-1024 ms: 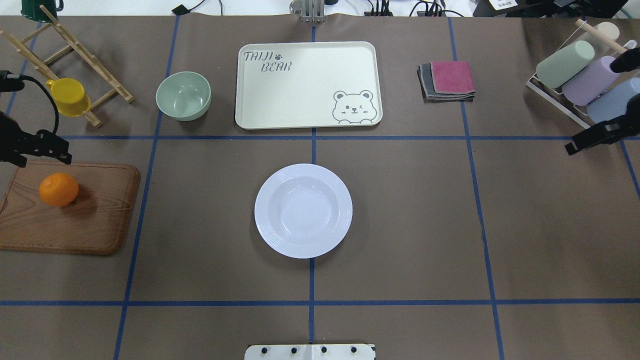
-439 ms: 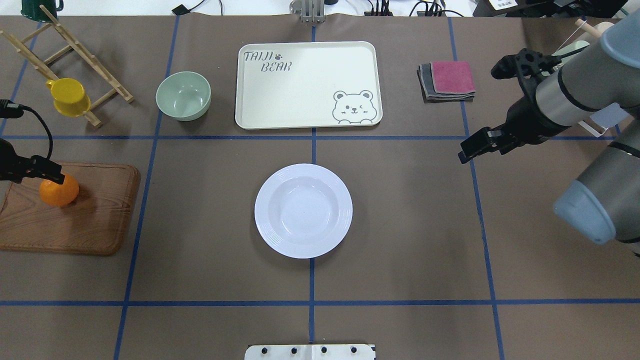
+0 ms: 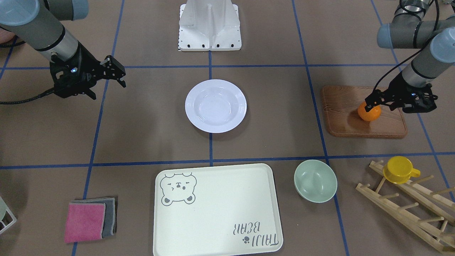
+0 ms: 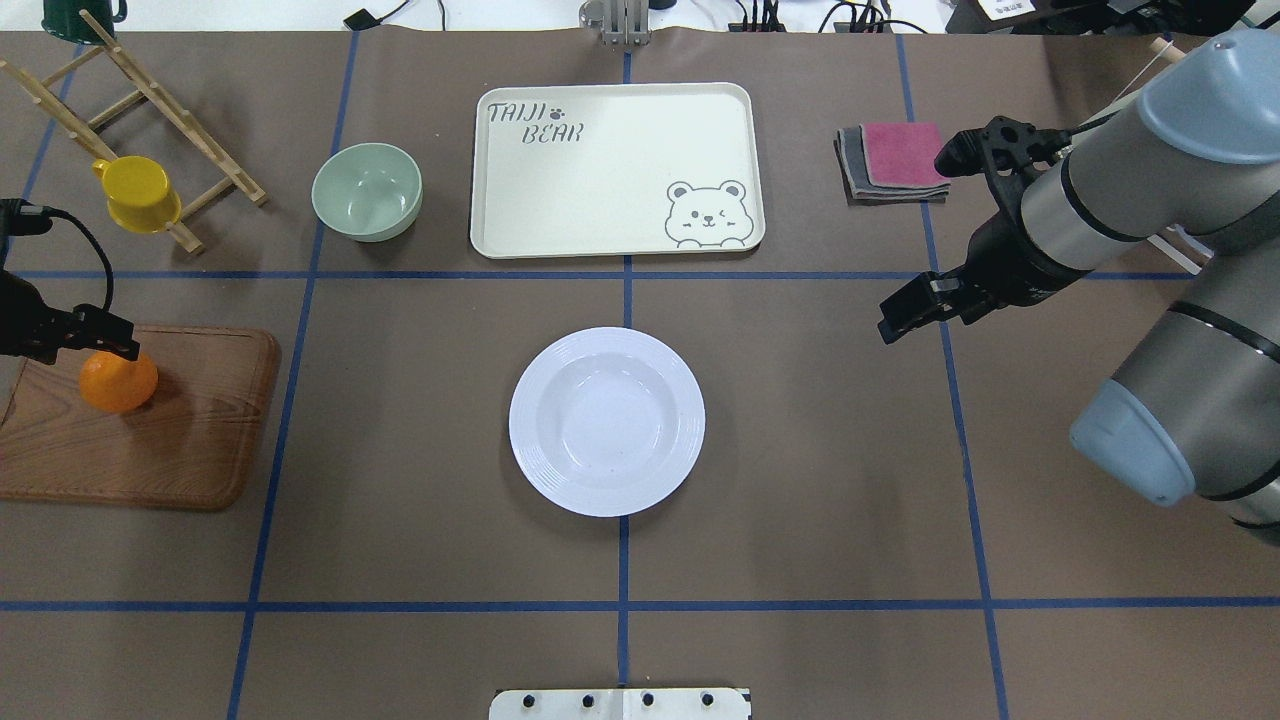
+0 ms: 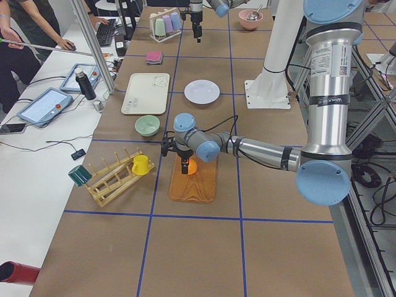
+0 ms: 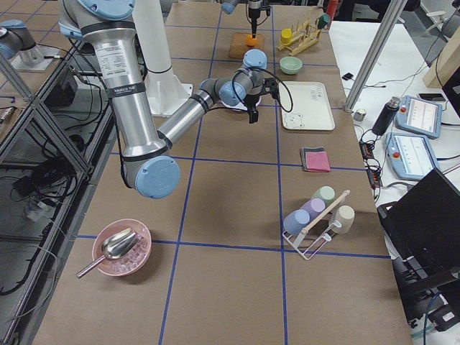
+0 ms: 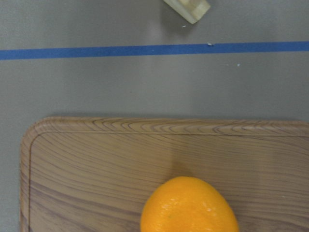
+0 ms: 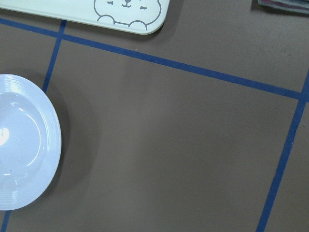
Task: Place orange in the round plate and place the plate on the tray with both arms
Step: 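Grasp the orange on the wooden board with the left gripper while the right arm approaches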
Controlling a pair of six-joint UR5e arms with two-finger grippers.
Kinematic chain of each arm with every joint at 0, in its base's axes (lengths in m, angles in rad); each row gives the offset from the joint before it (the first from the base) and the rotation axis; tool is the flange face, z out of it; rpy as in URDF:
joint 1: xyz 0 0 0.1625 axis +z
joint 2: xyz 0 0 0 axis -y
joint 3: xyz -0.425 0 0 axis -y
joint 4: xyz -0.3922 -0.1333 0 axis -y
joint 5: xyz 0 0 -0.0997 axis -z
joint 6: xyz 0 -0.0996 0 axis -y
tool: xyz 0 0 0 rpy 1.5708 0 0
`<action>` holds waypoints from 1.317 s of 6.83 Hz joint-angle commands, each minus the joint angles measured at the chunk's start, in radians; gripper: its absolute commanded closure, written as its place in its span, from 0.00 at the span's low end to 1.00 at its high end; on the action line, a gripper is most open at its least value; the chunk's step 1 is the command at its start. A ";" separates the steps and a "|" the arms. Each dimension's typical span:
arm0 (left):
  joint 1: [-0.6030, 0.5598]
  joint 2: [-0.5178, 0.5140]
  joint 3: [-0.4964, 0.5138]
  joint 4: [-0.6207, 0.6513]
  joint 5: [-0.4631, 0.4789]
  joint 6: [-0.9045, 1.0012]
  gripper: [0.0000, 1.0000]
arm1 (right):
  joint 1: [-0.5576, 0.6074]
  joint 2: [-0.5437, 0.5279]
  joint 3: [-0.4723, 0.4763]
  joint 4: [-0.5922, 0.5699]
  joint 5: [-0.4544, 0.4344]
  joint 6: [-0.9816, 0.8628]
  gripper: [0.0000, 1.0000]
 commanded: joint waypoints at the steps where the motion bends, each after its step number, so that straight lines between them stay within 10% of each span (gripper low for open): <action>1: 0.012 -0.027 0.031 -0.009 0.000 -0.026 0.01 | 0.000 -0.007 0.000 0.000 0.000 0.001 0.00; 4: 0.036 -0.032 0.117 -0.089 0.003 -0.033 0.01 | 0.000 -0.010 0.003 0.000 0.000 0.001 0.00; 9: 0.064 -0.035 0.084 -0.108 -0.001 -0.112 0.35 | 0.000 -0.010 0.003 0.000 0.001 0.001 0.00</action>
